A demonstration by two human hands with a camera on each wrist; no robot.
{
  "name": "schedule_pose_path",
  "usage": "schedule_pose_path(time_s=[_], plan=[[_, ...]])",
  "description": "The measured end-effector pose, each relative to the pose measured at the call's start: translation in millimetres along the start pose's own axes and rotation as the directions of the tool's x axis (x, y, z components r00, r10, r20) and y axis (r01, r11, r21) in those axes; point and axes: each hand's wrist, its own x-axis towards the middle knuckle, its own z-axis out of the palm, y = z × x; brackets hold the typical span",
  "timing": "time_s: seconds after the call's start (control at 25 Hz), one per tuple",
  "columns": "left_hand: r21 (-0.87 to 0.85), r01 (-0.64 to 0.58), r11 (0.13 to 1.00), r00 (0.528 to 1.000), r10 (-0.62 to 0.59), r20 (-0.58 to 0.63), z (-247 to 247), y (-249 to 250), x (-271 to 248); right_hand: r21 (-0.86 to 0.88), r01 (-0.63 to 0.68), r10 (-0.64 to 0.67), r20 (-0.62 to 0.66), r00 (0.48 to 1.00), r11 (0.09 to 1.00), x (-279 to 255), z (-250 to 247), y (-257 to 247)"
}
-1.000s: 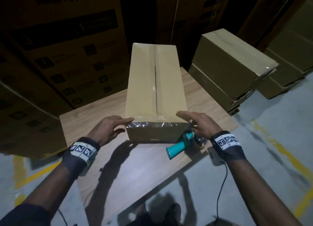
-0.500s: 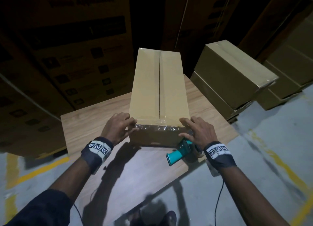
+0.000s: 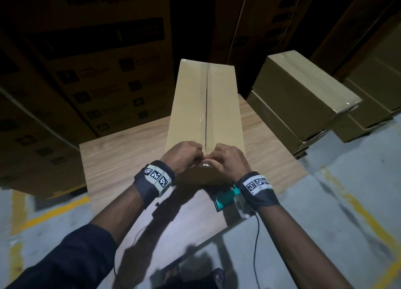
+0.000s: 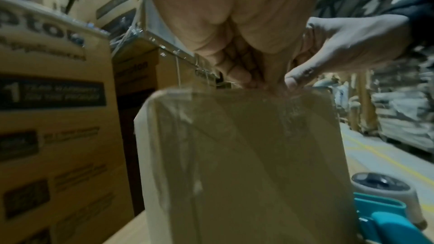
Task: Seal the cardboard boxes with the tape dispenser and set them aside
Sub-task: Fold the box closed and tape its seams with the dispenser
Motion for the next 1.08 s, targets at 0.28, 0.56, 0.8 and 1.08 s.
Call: schedule_pose_path(time_s=[0.28,0.56,0.8,1.08], plan=[[-0.054,-0.053,0.997,0.995,0.048,-0.090,7,-15,-7,-0.147,0.110,-0.101,0.071,0.992,0.983,-17,-11,28],[-0.350,0.088,0.933,0.945,-0.189,-0.267,14,-86,-47,0.262,-0.278,0.287,0.007,0.958,0.924,-38,-25,78],[-0.861,0.255,0.440,0.870,-0.493,0.006,16,-88,-49,0.647,-0.470,0.475,0.185,0.860,0.600,-40,-25,68],[-0.975,0.223,-0.010,0.705,-0.689,0.169,2,-25,9,0.794,-0.601,0.560,0.459,0.690,0.091,29,-12,51]])
